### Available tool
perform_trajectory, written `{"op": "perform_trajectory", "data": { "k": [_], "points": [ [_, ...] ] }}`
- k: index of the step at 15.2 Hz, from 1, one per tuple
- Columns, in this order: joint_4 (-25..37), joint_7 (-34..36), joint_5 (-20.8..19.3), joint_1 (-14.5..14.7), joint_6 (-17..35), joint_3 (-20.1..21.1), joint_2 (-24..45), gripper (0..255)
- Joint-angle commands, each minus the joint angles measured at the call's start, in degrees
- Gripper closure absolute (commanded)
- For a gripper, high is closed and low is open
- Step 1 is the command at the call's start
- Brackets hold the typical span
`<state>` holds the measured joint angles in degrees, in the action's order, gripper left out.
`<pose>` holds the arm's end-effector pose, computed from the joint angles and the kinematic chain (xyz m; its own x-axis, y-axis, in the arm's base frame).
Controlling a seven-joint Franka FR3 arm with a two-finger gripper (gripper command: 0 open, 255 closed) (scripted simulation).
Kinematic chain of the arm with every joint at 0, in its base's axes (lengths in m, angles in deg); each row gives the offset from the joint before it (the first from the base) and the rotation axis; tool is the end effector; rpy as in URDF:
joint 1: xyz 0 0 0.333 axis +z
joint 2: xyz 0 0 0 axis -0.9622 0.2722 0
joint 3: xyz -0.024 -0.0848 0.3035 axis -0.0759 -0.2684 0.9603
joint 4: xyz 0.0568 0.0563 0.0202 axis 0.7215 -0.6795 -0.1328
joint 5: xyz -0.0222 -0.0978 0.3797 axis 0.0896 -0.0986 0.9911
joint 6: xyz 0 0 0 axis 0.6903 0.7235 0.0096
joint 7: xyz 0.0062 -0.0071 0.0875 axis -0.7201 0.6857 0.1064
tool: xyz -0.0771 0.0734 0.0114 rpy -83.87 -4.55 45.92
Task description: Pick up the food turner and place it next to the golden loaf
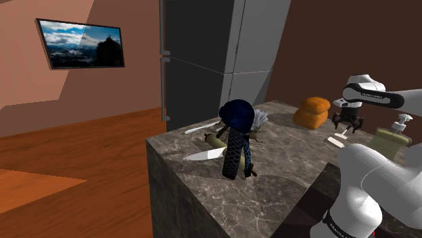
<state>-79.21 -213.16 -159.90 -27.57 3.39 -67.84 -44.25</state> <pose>0.1406 -0.6457 0.3620 0.0971 0.9922 -0.0788 0.9792 -0.1094 -0.1710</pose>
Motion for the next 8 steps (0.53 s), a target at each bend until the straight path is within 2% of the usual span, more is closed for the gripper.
{"op": "perform_trajectory", "data": {
  "k": [1,6,8],
  "points": [
    [0.0,0.0,0.0,0.0,0.0,0.0,0.0,0],
    [3.3,-1.2,2.9,1.1,-4.1,2.9,2.8,0],
    [3.3,-1.2,2.9,1.1,-4.1,2.9,2.8,0]
  ]
}}
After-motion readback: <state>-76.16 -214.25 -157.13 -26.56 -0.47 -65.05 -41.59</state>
